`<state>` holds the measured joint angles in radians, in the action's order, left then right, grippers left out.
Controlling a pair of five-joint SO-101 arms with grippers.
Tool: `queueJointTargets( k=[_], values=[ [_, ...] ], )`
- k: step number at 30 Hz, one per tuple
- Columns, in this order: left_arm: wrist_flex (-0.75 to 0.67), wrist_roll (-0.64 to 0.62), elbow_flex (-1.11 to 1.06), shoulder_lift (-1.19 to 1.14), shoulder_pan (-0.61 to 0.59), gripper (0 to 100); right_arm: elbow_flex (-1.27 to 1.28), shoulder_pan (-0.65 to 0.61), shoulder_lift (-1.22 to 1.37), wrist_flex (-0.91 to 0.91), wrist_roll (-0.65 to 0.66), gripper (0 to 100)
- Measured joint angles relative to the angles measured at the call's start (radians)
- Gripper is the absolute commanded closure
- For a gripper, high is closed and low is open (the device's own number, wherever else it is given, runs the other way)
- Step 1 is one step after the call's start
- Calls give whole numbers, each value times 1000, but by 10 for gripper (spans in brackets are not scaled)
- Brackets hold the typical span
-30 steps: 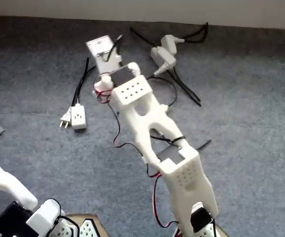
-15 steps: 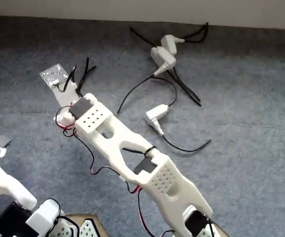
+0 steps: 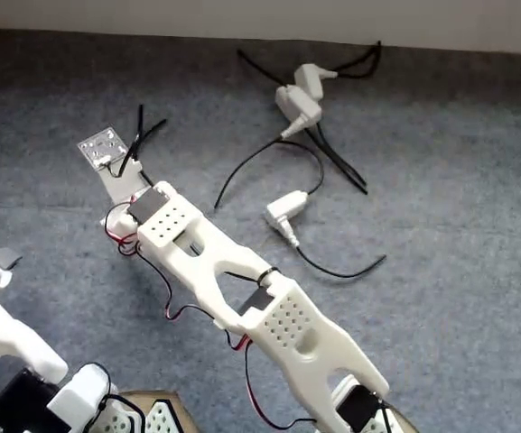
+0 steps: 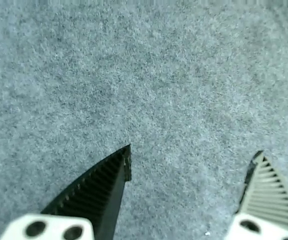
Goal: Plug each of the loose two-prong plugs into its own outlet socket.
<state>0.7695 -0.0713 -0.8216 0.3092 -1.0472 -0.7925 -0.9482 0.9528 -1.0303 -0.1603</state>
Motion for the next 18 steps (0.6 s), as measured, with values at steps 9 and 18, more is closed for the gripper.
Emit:
queueJointTargets(
  k=[9, 18],
  values=[
    [0, 43, 0, 0, 0, 636, -172, 28, 35, -144, 0, 958],
    [0, 43, 0, 0, 0, 636, -618, 141, 35, -548, 75, 950]
  ],
)
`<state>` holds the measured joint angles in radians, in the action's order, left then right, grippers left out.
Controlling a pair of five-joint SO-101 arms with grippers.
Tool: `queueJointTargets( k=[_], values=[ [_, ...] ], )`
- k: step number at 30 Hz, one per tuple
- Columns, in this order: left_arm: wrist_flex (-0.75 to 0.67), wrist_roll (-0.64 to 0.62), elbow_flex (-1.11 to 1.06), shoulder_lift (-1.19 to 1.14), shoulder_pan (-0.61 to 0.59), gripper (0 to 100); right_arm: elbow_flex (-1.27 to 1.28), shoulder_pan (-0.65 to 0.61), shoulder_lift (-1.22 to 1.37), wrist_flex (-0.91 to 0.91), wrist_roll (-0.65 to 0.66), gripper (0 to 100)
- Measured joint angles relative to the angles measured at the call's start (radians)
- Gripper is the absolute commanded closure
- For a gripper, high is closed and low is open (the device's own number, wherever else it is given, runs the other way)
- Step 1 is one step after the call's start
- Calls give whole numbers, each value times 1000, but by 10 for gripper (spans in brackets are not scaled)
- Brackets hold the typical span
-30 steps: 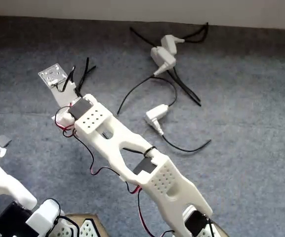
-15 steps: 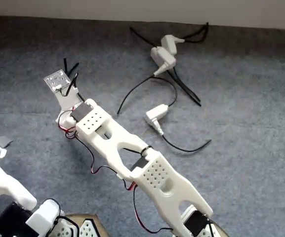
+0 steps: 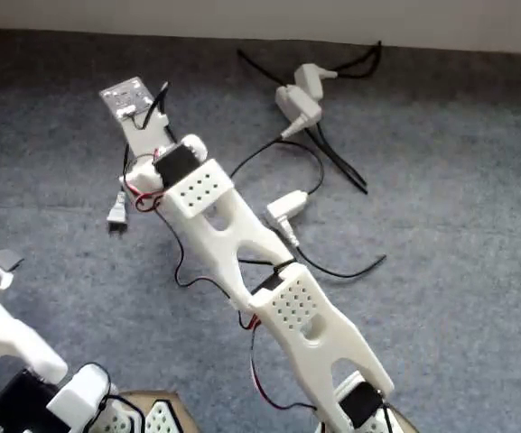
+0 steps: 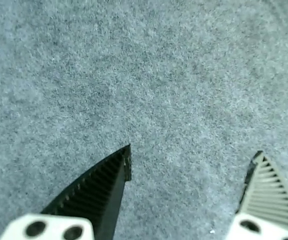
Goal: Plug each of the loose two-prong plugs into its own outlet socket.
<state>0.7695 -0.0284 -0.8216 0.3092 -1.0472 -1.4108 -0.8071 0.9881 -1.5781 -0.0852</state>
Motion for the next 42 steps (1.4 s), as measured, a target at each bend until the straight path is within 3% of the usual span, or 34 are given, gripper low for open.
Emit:
queueJointTargets(
  k=[3, 10, 21, 27, 33, 37, 42],
  values=[
    [0, 0, 0, 0, 5, 636, -175, 55, 0, -130, 83, 950],
    [0, 0, 0, 0, 51, 637, -222, 305, -112, -143, 160, 950],
    [0, 0, 0, 0, 170, 638, 178, 591, -523, -144, 362, 950],
    [40, 0, 0, 0, 258, 638, 505, 652, -829, -144, 480, 950],
    [80, 0, 0, 0, 318, 638, 1023, 749, -1132, -144, 592, 951],
    [107, 0, 0, 0, 359, 638, 1378, 868, -1326, -127, 680, 951],
    [138, -6, 0, 0, 419, 638, 1803, 1046, -1582, 25, 796, 951]
  ],
)
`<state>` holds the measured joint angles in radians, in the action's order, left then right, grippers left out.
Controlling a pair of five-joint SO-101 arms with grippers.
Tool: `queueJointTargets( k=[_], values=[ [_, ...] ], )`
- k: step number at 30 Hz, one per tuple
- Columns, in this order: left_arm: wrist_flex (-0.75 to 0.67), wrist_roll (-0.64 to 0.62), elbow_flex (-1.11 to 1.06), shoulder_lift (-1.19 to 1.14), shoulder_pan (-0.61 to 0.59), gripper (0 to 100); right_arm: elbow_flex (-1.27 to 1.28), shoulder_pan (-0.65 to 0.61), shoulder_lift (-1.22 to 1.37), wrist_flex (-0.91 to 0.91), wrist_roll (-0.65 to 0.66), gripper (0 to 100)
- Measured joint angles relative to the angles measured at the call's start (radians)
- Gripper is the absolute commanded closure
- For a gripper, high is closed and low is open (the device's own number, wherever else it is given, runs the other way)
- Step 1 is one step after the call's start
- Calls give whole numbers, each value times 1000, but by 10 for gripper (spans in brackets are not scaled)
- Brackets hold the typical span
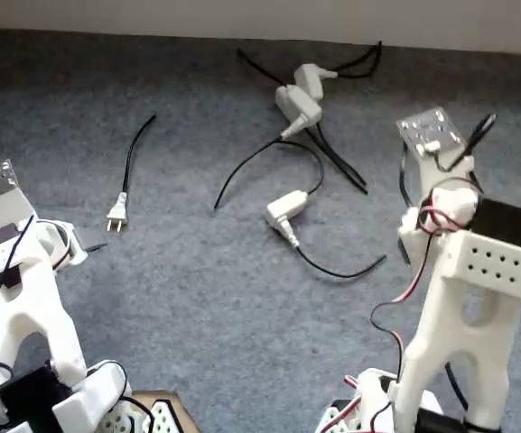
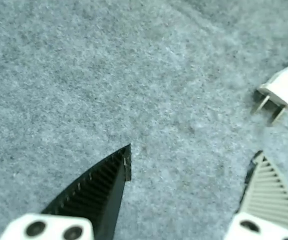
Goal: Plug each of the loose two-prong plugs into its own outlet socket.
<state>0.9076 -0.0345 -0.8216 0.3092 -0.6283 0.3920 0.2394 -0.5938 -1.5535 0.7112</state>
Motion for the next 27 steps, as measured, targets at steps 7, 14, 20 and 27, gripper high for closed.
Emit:
queueJointTargets(
  k=[7, 14, 20, 27],
  values=[
    [5, -100, -8, 0, 77, 638, 578, -31, -376, 206, 78, 950],
    [37, -106, -51, 0, 190, 638, 1010, -204, -726, 318, -12, 892],
    [37, -106, -89, 0, 235, 638, 1145, -178, -939, 308, -26, 785],
    [-37, -107, -126, 0, 270, 638, 1069, -149, -1102, 265, -26, 782]
  ],
)
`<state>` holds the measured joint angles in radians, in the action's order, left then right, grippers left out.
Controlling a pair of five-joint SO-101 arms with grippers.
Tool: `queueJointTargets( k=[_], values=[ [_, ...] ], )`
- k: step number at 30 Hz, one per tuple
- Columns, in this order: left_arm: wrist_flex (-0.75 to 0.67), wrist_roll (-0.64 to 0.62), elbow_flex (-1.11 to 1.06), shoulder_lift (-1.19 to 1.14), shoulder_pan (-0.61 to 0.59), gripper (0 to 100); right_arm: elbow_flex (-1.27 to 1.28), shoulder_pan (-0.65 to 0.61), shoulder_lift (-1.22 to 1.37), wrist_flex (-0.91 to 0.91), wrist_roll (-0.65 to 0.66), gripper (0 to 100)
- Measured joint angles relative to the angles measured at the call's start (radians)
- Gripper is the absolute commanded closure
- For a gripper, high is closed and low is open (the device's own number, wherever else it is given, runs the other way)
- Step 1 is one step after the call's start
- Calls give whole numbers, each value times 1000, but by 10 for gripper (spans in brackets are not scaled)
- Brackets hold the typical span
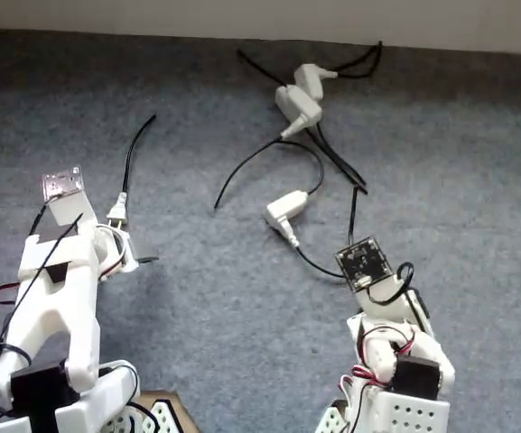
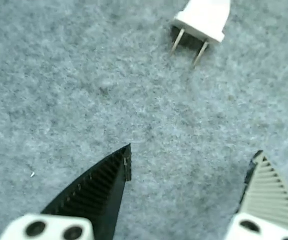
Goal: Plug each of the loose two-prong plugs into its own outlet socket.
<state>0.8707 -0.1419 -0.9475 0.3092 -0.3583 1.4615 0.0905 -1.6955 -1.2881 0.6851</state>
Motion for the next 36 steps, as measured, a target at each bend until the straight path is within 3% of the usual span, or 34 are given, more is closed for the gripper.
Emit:
queueJointTargets(
  k=[5, 13, 26, 36],
  values=[
    [-6, 2, 0, 0, 8, 638, -28, 2, 31, -38, 0, 782],
    [-9, 2, -3, 0, 9, 638, 68, 61, 219, 127, 0, 782],
    [-9, 2, -3, 0, 9, 638, 161, -23, 336, 245, -11, 782],
    [-9, 2, -3, 0, 9, 638, 95, -180, 351, 143, -58, 781]
  ],
)
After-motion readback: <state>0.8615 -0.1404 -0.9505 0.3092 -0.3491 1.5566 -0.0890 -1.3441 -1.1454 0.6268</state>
